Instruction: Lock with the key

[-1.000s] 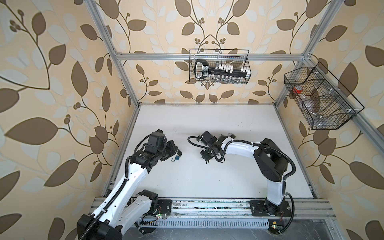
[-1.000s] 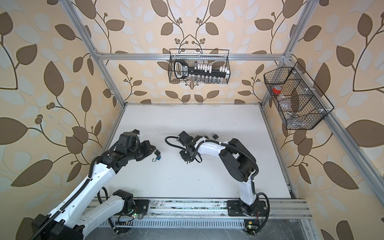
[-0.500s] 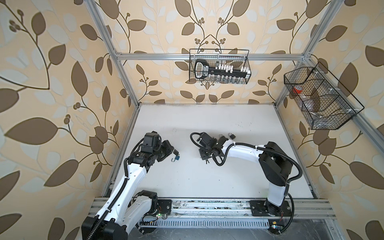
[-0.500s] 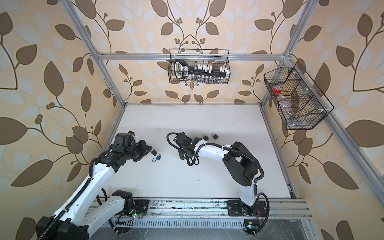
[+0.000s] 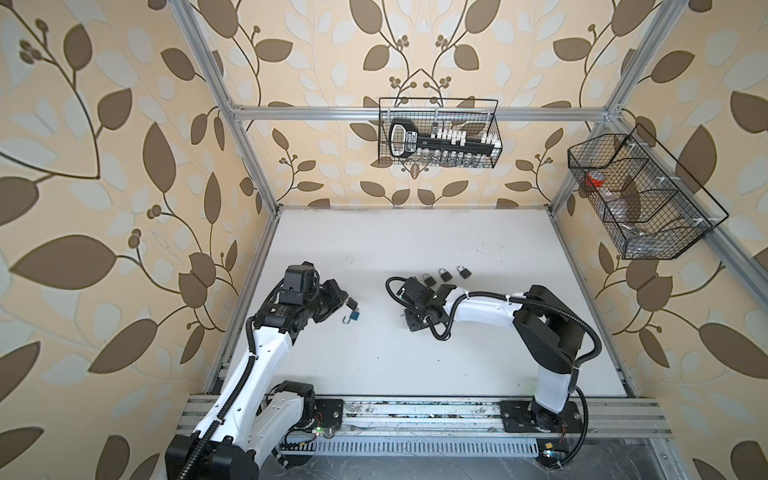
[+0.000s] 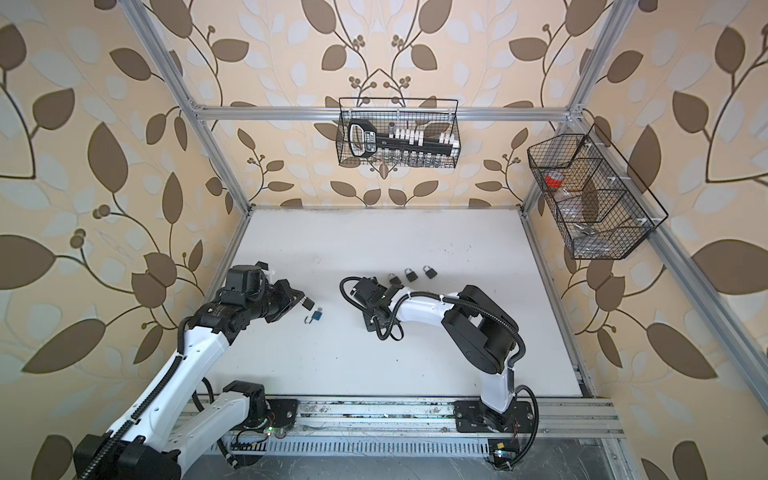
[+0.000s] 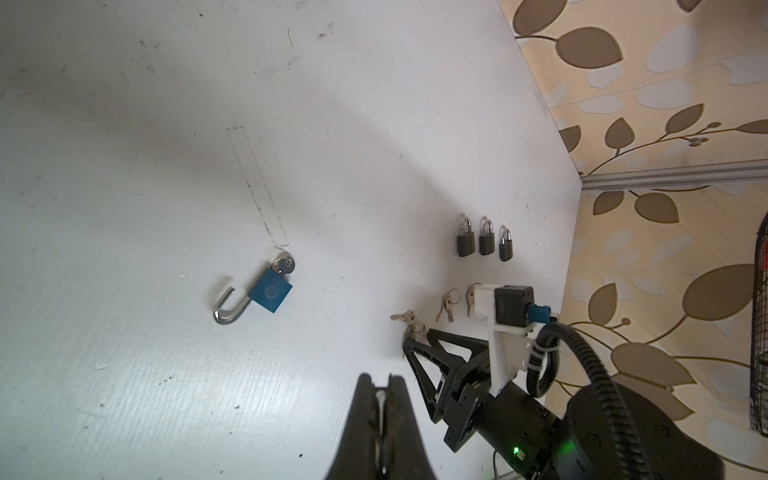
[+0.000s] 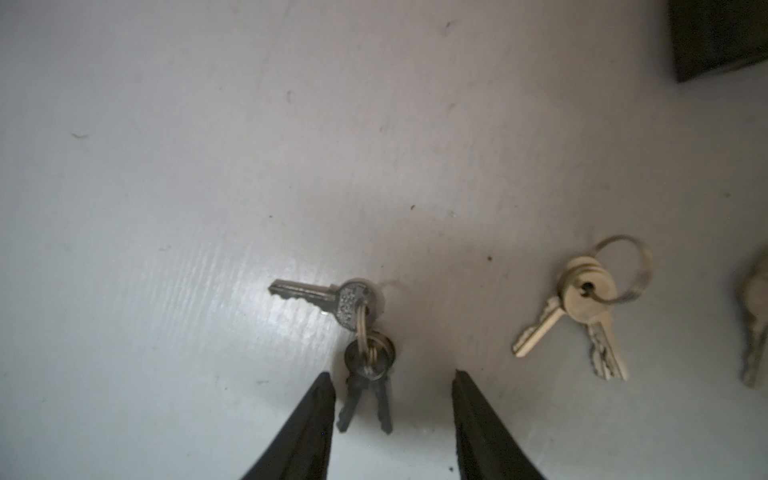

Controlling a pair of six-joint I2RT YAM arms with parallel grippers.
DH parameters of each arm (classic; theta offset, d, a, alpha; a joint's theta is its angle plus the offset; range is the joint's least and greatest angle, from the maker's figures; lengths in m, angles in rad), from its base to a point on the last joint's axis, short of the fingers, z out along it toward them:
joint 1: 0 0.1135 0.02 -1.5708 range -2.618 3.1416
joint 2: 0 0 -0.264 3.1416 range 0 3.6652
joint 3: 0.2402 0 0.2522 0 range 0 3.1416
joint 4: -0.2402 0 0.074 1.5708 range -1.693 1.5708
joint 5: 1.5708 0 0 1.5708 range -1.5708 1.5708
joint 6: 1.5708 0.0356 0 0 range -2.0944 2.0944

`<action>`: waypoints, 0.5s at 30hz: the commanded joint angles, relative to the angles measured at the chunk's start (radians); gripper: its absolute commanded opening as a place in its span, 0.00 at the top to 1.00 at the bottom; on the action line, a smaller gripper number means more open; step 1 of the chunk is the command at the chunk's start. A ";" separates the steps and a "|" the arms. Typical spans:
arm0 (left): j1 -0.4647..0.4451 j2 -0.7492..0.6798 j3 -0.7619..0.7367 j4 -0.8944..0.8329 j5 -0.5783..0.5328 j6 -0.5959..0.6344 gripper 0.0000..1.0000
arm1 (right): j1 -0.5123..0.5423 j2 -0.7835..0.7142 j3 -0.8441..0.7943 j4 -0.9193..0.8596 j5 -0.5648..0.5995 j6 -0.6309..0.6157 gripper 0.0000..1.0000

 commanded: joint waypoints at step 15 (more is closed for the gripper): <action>0.009 0.004 0.009 0.026 0.025 0.014 1.00 | -0.022 0.073 0.059 -0.020 0.025 -0.059 0.75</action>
